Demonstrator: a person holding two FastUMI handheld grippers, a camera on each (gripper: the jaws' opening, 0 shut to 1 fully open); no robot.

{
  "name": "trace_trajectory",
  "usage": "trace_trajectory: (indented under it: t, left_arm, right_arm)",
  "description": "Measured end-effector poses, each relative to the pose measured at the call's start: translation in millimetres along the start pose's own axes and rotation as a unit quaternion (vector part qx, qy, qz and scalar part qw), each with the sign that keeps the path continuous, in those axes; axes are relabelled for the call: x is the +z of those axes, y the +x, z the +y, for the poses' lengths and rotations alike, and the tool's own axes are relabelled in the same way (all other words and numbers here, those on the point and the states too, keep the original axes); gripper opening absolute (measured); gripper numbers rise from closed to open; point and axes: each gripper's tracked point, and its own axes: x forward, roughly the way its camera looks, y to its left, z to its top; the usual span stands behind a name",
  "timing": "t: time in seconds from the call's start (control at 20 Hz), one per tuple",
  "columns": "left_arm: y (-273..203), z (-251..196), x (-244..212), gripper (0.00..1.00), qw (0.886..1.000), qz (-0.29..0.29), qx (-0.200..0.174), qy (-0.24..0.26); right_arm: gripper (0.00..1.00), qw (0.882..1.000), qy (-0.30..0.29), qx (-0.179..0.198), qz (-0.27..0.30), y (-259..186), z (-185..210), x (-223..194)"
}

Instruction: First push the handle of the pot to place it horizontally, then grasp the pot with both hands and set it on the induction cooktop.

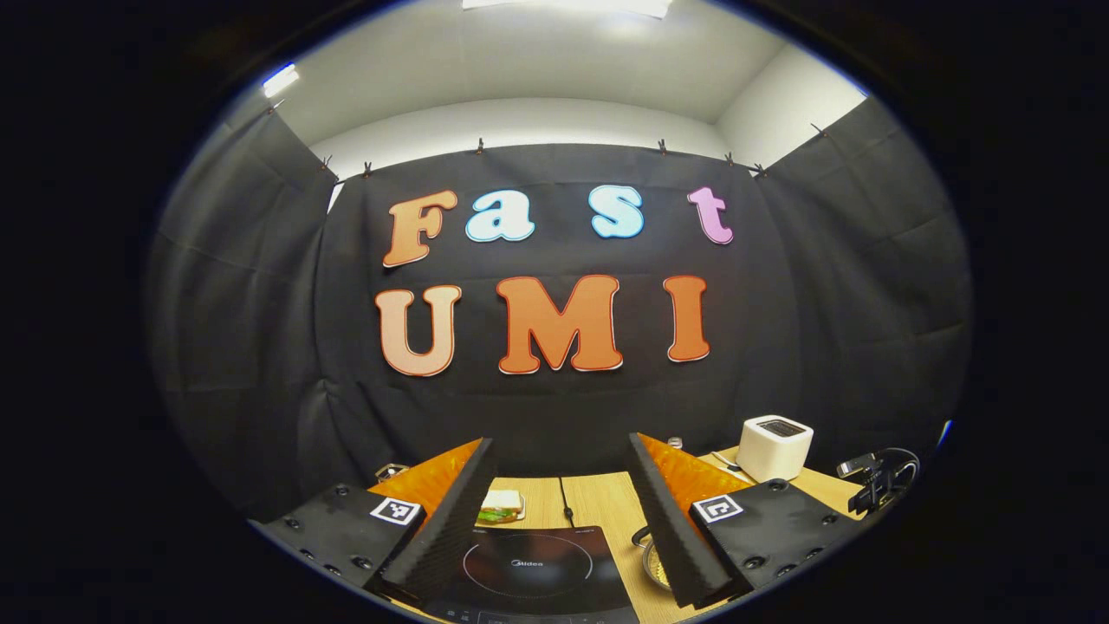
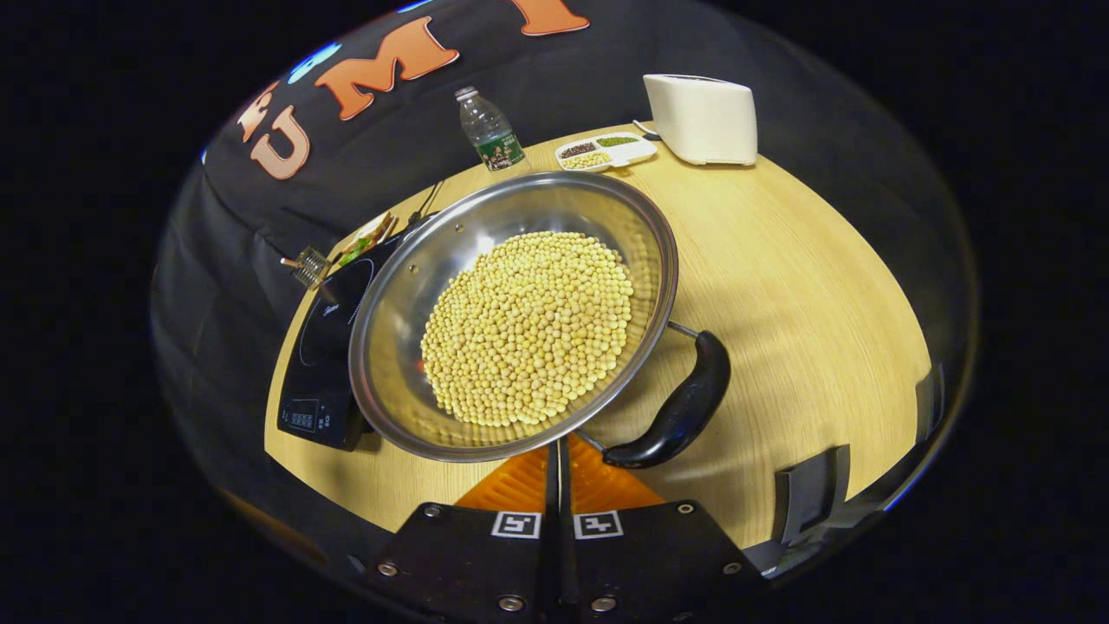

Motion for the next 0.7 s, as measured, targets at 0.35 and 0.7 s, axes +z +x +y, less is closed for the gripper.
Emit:
trace_trajectory:
  t: [0.35,0.7]
  left_arm:
    - [6,11,-7,1.00,1.000,0.009,0.015,0.003]
    - [14,22,-17,1.00,0.999,0.027,0.032,0.001]
  right_arm:
    - [0.00,1.000,0.012,-0.027,0.004,6,-33,22]
    - [0.00,0.998,0.024,-0.046,-0.021,4,-55,54]
